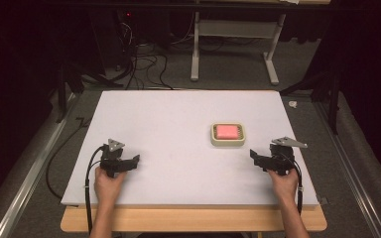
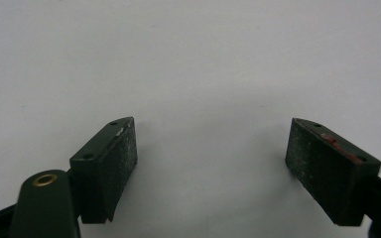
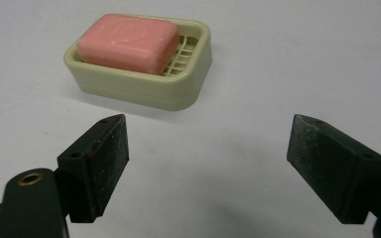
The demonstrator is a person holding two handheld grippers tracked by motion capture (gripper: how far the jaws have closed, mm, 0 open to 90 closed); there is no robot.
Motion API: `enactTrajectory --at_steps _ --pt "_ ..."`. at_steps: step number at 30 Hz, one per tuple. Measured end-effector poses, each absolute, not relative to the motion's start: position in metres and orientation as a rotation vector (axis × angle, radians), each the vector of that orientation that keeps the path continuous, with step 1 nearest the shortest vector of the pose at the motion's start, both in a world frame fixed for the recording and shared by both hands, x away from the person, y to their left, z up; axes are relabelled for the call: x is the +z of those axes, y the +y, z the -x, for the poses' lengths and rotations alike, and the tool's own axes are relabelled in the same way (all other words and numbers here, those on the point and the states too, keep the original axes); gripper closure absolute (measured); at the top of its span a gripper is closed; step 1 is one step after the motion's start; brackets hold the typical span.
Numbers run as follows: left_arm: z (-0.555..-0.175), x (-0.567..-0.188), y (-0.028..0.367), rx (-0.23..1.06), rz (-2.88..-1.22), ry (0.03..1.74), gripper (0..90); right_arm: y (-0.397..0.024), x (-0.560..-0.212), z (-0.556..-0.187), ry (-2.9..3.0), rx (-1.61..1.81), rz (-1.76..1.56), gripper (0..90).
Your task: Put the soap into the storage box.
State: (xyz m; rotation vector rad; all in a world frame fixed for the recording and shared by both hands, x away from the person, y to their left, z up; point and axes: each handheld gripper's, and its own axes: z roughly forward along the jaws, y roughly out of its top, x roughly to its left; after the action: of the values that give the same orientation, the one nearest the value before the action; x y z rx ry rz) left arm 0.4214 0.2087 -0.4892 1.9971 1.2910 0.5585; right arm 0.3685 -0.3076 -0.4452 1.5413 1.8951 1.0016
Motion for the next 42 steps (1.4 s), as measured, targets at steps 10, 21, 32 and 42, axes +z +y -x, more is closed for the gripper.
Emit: enactTrajectory --at_steps 10,21,32,42 --pt "-0.421 -0.489 0.209 0.558 -1.997 1.291 20.8 -0.303 -0.453 -0.372 1.923 0.970 -1.537 17.3" --pt "-0.421 -0.489 0.209 0.558 -1.997 1.291 20.8 -0.297 -0.465 -0.377 1.948 0.925 -1.544 17.3" --pt "-0.421 -0.489 0.209 0.558 -1.997 1.291 20.8 -0.289 -0.475 -0.381 1.981 0.871 -1.532 17.2" --pt "-0.421 -0.489 0.209 0.558 -1.997 1.291 20.8 -0.283 -0.479 -0.383 1.999 0.842 -1.524 17.2"
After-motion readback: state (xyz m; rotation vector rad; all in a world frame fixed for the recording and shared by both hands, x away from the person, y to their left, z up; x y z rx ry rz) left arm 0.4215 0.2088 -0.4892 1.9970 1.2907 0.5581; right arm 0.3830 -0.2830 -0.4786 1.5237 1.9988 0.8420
